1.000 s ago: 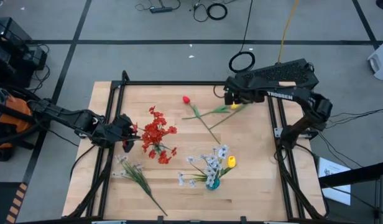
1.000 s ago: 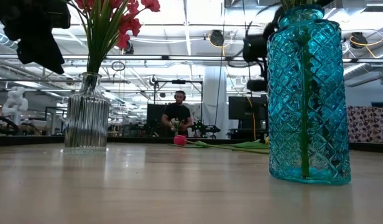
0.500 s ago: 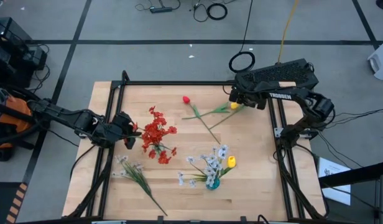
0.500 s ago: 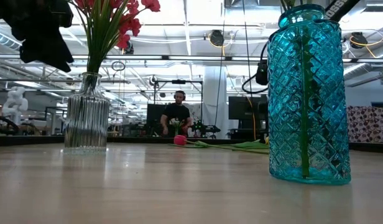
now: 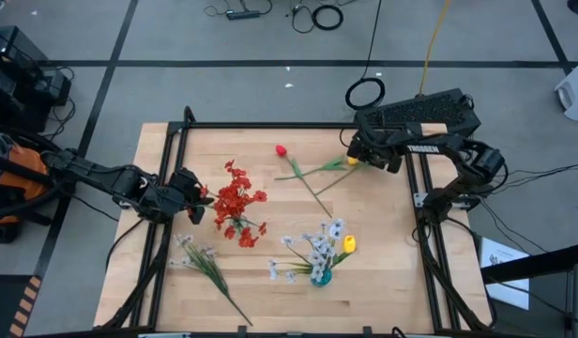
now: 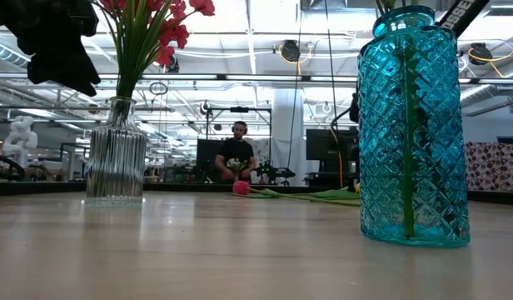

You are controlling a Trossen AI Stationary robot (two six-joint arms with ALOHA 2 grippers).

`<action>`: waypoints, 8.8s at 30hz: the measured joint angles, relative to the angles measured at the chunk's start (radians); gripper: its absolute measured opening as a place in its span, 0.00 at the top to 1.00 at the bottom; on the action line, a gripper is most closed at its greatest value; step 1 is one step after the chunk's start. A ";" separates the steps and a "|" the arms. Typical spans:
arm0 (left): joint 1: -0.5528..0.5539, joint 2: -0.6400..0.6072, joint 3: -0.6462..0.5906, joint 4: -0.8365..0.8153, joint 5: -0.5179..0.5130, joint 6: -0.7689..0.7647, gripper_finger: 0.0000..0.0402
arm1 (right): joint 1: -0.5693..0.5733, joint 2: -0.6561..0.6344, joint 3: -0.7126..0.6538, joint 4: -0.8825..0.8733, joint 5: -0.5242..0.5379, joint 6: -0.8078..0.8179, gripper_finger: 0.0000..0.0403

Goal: Sort flowers into vase by color
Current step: Put the right red tulip into the transparent vase

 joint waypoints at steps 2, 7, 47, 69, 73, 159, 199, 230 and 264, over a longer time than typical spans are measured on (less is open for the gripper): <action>0.000 0.000 0.000 0.000 0.000 0.000 0.56 | 0.000 -0.001 -0.011 0.015 0.001 -0.001 0.65; 0.000 0.000 0.000 0.000 0.000 0.000 0.56 | 0.004 0.039 -0.012 0.007 0.003 -0.122 0.69; 0.000 0.003 0.000 -0.114 0.258 0.214 0.56 | 0.809 -0.141 0.001 -0.331 -0.133 0.213 0.99; 0.000 0.005 0.000 0.002 0.251 0.161 0.56 | 0.985 -0.595 0.179 -0.200 0.484 -0.254 0.99; 0.000 0.005 0.000 0.035 0.236 0.161 0.56 | 0.984 -0.602 0.180 -0.020 0.565 -0.485 0.99; 0.000 -0.050 0.210 0.645 0.402 0.636 0.56 | 0.964 -0.214 0.180 1.063 0.150 -1.150 0.99; 0.167 0.712 0.543 0.972 0.311 0.918 0.56 | 0.944 -0.214 0.180 1.192 0.100 -1.236 0.99; 0.219 0.752 0.544 1.022 0.371 0.814 0.77 | 0.933 -0.214 0.180 1.180 0.075 -1.262 0.99; 0.234 0.506 0.543 0.808 0.379 0.813 0.98 | 0.929 -0.369 0.181 0.973 0.090 -1.153 0.79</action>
